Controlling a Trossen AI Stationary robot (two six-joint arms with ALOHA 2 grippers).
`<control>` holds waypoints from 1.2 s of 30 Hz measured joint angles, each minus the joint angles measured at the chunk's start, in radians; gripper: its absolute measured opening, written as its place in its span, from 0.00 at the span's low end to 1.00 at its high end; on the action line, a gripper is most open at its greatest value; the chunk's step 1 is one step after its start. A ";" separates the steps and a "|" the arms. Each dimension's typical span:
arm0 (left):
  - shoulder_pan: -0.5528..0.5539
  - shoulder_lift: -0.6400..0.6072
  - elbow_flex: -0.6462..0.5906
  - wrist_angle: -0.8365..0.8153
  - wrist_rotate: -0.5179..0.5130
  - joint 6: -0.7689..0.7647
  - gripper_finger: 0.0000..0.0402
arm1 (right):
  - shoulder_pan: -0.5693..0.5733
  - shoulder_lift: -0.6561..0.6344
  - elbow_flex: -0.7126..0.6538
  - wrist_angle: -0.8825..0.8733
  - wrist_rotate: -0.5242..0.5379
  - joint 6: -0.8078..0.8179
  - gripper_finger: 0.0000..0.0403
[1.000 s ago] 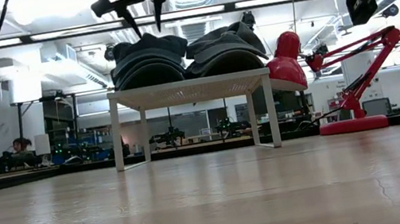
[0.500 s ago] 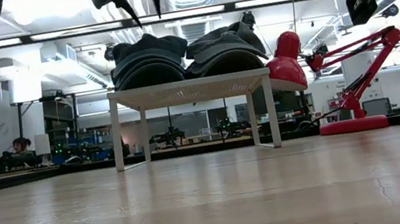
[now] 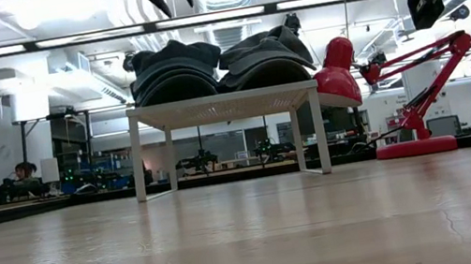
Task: Pick & Place hat
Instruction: Return to Home Position
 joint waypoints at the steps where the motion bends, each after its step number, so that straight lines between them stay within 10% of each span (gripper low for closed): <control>1: -0.010 0.000 0.000 -0.003 0.000 0.017 0.55 | 0.000 0.000 0.000 0.000 0.000 0.000 0.10; 36: -0.434 -0.202 -0.042 -0.003 -0.188 0.495 0.55 | 0.000 0.000 0.000 -0.009 0.001 -0.001 0.10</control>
